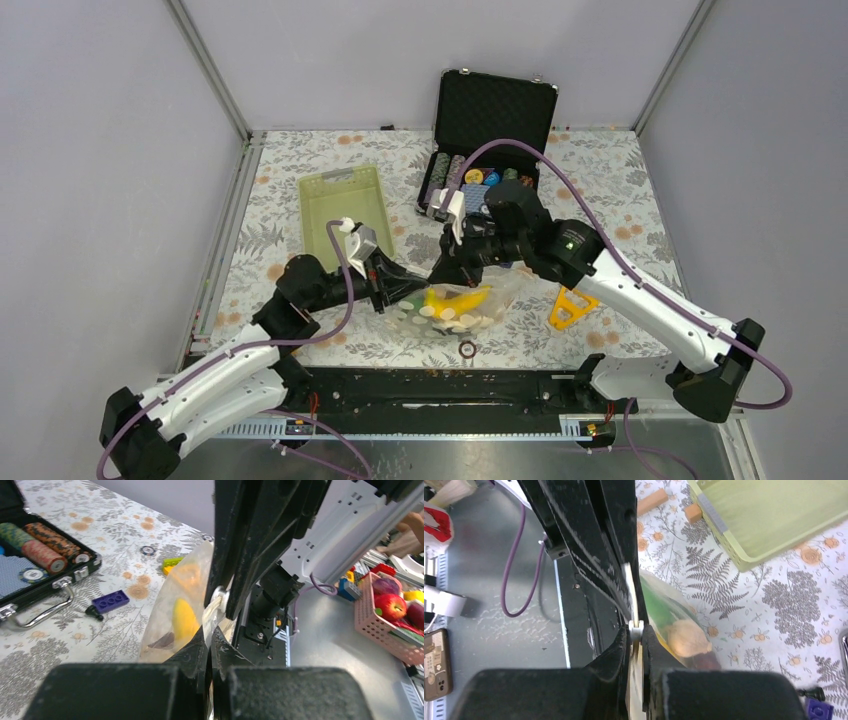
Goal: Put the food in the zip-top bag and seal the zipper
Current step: Zip the zipper food storage bag at the center of the board.
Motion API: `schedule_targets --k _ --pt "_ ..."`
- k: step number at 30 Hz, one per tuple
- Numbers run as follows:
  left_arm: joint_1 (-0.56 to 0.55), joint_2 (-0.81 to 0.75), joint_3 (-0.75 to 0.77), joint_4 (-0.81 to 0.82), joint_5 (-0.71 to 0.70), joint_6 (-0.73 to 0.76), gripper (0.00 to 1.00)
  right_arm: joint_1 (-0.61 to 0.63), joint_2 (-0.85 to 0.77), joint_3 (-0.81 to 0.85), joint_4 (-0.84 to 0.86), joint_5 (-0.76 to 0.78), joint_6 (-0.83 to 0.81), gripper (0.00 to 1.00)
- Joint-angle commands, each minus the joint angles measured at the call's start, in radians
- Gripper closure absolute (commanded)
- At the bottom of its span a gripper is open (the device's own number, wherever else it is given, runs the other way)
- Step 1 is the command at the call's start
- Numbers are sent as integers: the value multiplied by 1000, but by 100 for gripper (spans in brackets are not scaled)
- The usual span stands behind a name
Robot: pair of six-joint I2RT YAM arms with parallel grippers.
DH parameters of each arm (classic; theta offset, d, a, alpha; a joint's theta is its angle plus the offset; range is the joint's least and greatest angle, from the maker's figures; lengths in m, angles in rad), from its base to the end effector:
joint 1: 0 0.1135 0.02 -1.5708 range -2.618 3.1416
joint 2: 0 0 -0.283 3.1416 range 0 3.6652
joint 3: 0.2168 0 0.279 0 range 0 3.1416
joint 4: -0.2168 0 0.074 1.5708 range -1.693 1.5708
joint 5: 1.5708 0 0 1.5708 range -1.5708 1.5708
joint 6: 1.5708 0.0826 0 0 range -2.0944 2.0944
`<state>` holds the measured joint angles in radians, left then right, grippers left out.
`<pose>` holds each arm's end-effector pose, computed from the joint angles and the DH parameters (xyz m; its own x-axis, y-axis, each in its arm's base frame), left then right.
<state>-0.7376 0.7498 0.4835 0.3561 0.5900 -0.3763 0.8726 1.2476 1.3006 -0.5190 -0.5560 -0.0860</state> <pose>0.1420 -0.1911 0.3053 -0.2943 -0.1451 -0.9446 0.9255 0.2032 -0.3196 0.1773 0.2791 0.3914 -0.2059 -0.3588 -0.9104 -0.9750 0.1546 0.1595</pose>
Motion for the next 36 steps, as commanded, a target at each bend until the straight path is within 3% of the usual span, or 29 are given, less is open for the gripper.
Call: schedule_targets --k 1,19,30,36 --pt "13 -65 1 2 -210 19 100 -27 -76 -42 -155 106 -41 97" --pt "13 -191 -54 -132 -524 37 100 -211 -253 -182 -186 222 -22 99" --pt "13 -219 -63 -179 -633 45 100 -283 -369 -267 -190 404 29 100" --pt "12 -215 -58 -183 -641 48 100 -298 -418 -278 -194 426 33 100"
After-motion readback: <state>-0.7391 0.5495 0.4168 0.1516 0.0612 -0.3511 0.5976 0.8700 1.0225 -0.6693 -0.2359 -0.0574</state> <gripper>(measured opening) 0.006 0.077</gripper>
